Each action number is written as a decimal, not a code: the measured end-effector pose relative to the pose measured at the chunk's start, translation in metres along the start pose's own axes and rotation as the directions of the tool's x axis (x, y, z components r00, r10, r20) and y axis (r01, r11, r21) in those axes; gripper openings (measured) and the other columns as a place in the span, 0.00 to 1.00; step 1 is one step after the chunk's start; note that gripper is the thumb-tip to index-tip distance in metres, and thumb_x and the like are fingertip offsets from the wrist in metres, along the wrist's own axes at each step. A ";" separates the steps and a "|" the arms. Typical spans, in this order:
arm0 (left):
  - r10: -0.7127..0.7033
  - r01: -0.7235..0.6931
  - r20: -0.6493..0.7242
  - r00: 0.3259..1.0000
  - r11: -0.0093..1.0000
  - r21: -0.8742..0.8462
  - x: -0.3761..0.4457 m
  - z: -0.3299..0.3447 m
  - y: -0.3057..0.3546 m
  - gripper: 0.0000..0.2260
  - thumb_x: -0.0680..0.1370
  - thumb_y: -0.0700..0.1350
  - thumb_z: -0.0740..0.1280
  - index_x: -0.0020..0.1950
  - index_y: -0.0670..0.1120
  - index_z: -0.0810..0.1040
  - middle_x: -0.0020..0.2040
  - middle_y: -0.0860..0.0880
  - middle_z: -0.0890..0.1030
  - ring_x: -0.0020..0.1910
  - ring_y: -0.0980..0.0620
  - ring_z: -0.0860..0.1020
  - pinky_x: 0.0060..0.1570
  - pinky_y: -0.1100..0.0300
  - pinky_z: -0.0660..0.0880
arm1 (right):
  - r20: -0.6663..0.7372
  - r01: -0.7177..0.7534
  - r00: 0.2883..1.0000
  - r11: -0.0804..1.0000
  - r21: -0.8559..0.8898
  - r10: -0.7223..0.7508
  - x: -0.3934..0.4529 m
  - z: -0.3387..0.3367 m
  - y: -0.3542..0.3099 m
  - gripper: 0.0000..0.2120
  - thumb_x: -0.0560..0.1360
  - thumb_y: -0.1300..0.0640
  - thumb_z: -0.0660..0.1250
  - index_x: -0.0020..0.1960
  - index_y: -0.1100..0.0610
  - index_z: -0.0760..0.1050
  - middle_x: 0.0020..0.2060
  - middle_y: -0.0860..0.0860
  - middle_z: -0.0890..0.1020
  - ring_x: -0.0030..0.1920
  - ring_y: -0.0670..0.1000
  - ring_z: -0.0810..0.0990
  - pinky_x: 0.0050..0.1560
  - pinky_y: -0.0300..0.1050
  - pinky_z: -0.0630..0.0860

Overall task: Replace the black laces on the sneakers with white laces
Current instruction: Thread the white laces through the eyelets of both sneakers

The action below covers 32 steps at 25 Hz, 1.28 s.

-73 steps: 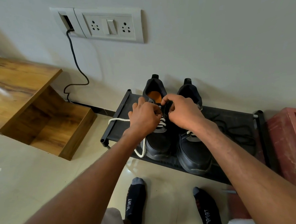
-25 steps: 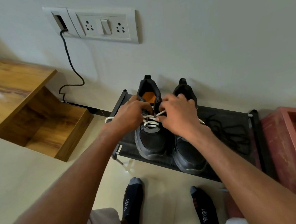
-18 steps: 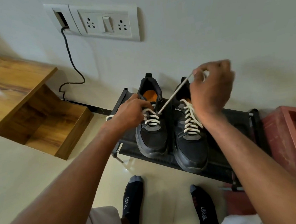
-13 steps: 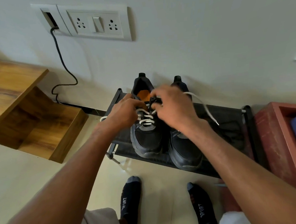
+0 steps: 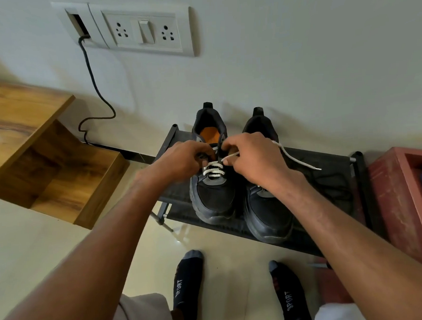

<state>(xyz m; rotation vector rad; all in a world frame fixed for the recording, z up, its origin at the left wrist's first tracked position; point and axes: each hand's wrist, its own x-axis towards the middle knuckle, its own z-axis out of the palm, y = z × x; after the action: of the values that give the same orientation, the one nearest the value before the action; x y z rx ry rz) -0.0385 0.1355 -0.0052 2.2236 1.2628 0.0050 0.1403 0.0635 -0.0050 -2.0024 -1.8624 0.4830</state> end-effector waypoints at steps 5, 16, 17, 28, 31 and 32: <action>-0.013 0.013 -0.090 0.996 1.000 0.001 -0.004 -0.004 0.000 0.15 0.79 0.37 0.71 0.57 0.57 0.85 0.39 0.59 0.78 0.43 0.55 0.80 0.38 0.63 0.69 | -0.065 -0.122 0.991 0.990 -0.069 0.118 0.005 -0.001 0.009 0.03 0.78 0.50 0.75 0.50 0.47 0.87 0.42 0.47 0.86 0.42 0.50 0.84 0.44 0.47 0.80; -0.198 0.037 -0.395 0.897 0.924 -0.381 -0.012 -0.017 0.015 0.12 0.85 0.53 0.65 0.53 0.46 0.82 0.35 0.52 0.80 0.32 0.57 0.79 0.35 0.59 0.72 | 0.401 -0.278 0.914 0.620 0.734 -0.065 -0.004 -0.033 -0.012 0.08 0.82 0.63 0.68 0.60 0.58 0.83 0.48 0.52 0.89 0.24 0.44 0.70 0.26 0.38 0.63; -0.277 0.064 -0.306 0.911 0.828 -0.557 -0.014 -0.018 0.020 0.16 0.86 0.55 0.62 0.53 0.44 0.81 0.35 0.48 0.83 0.32 0.52 0.82 0.37 0.58 0.75 | 0.383 -0.281 0.922 0.567 0.775 -0.067 -0.004 -0.033 -0.014 0.09 0.82 0.62 0.70 0.61 0.58 0.82 0.48 0.53 0.88 0.24 0.45 0.71 0.24 0.37 0.63; -0.135 0.218 0.212 0.968 0.026 -0.976 -0.019 -0.019 0.031 0.48 0.77 0.76 0.41 0.54 0.38 0.84 0.51 0.36 0.86 0.48 0.39 0.86 0.52 0.45 0.80 | 0.452 -0.410 0.849 0.198 0.890 -0.272 0.000 -0.040 -0.032 0.19 0.87 0.57 0.55 0.77 0.59 0.66 0.69 0.52 0.81 0.34 0.51 0.84 0.25 0.37 0.70; -0.036 0.248 0.245 0.969 0.103 -0.963 -0.017 -0.016 0.028 0.50 0.74 0.79 0.40 0.71 0.41 0.76 0.46 0.40 0.86 0.45 0.41 0.85 0.61 0.40 0.78 | 0.429 -0.404 0.865 0.145 0.903 -0.260 0.004 -0.040 -0.026 0.21 0.88 0.54 0.55 0.79 0.60 0.65 0.72 0.55 0.78 0.39 0.52 0.86 0.25 0.37 0.73; -0.022 0.241 0.241 0.970 0.151 -0.959 -0.016 -0.016 0.026 0.50 0.74 0.79 0.41 0.71 0.42 0.76 0.45 0.40 0.85 0.47 0.40 0.85 0.61 0.40 0.79 | 0.431 -0.409 0.869 0.137 0.902 -0.243 0.005 -0.043 -0.025 0.20 0.88 0.55 0.55 0.78 0.61 0.66 0.71 0.55 0.79 0.39 0.52 0.86 0.25 0.37 0.73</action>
<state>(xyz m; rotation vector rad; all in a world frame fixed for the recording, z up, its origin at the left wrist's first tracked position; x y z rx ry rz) -0.0312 0.1202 0.0247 0.8607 0.8670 0.4530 0.1395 0.0683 0.0444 -0.9580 -0.9062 1.8578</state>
